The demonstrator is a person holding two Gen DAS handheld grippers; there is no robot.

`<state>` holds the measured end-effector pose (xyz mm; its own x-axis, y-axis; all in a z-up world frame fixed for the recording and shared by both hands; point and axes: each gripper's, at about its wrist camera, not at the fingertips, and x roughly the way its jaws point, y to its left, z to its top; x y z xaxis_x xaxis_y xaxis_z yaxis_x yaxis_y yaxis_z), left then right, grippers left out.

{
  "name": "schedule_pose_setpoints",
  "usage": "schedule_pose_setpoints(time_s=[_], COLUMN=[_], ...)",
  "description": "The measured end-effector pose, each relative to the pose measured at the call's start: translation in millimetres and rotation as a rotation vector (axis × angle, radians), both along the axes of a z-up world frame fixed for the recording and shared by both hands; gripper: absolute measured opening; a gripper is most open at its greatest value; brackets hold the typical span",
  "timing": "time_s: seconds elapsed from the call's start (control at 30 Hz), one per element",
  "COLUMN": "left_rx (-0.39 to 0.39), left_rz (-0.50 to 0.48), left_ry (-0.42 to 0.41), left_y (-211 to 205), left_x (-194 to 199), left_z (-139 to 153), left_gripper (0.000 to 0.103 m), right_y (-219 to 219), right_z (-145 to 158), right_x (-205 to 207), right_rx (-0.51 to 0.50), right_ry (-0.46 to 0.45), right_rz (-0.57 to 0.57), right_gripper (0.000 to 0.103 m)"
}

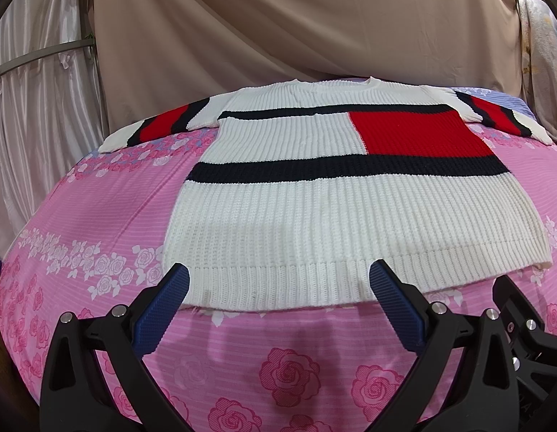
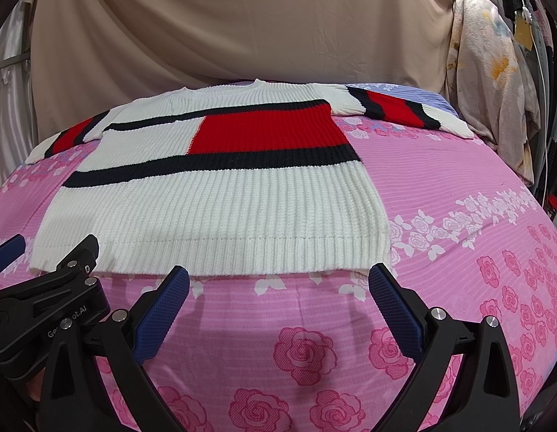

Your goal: Fold small clothes

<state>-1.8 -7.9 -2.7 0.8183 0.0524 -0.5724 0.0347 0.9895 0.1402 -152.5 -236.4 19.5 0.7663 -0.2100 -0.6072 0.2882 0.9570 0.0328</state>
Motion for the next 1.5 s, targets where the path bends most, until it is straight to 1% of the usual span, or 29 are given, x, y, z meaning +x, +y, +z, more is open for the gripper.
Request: schedule_pose_setpoints(time_s=[0.57,0.67,0.73,0.77,0.8,0.83,0.87,0.93,0.97,1.03,1.07,1.1,1.17,1.2,1.27,1.37,1.4,1.43,1.47,1.5], left_rx=[0.004,0.036,0.095,0.108,0.102,0.088,0.067,0.033,0.023,0.02,0.015,-0.001,-0.03,-0.04,-0.06,-0.144,-0.168,-0.177,-0.168,-0.14], left_rz=[0.001,0.019,0.06,0.05,0.028,0.02,0.018,0.006,-0.007,-0.028,-0.034,-0.049,-0.061,-0.062,-0.055,-0.062,-0.05,-0.039,-0.033,-0.026], left_ry=[0.001,-0.001,0.03,0.059,0.082,0.077,0.05,0.003,-0.014,-0.005,0.004,0.009,0.018,0.017,0.026,0.029,0.018,0.007,0.006,0.011], left_y=[0,-2,-5,-6,-6,-4,1,9,14,18,21,25,34,35,42,54,59,61,62,61], left_x=[0,-1,3,5,7,6,3,0,1,12,19,27,45,52,71,100,109,117,123,131], left_z=[0,1,-3,-6,-8,-7,-2,6,11,18,22,27,35,38,43,46,47,47,47,47], left_gripper=[0.098,0.098,0.098,0.098,0.098,0.098,0.098,0.098,0.098,0.098,0.098,0.098,0.098,0.098,0.098,0.098,0.098,0.098,0.098,0.098], right_y=[0,1,1,-2,-4,-8,-14,-32,-47,-81,-104,-136,-189,-224,-278,-368,-389,-411,-430,-450], right_z=[0,-1,-1,-1,-1,-1,0,7,12,21,26,30,32,31,27,13,9,5,1,-3], right_x=[-1,0,1,1,2,3,3,4,9,21,29,42,68,84,110,155,163,173,182,190], right_rx=[0.001,-0.002,0.005,0.021,0.044,0.069,0.085,0.068,0.047,0.044,0.057,0.084,0.134,0.17,0.24,0.332,0.348,0.37,0.392,0.418], right_ry=[-0.001,0.011,0.011,0.011,0.014,0.021,0.023,0.009,0.013,0.014,0.012,0.012,0.01,0.007,0.004,0.024,0.02,0.017,0.012,0.003], right_rz=[0.001,0.002,0.014,0.021,0.04,0.058,0.066,0.06,0.045,0.012,-0.008,-0.038,-0.086,-0.127,-0.189,-0.337,-0.376,-0.412,-0.444,-0.483], right_gripper=[0.098,0.098,0.098,0.098,0.098,0.097,0.096,0.096,0.096,0.096,0.096,0.096,0.096,0.096,0.093,0.089,0.088,0.087,0.087,0.087])
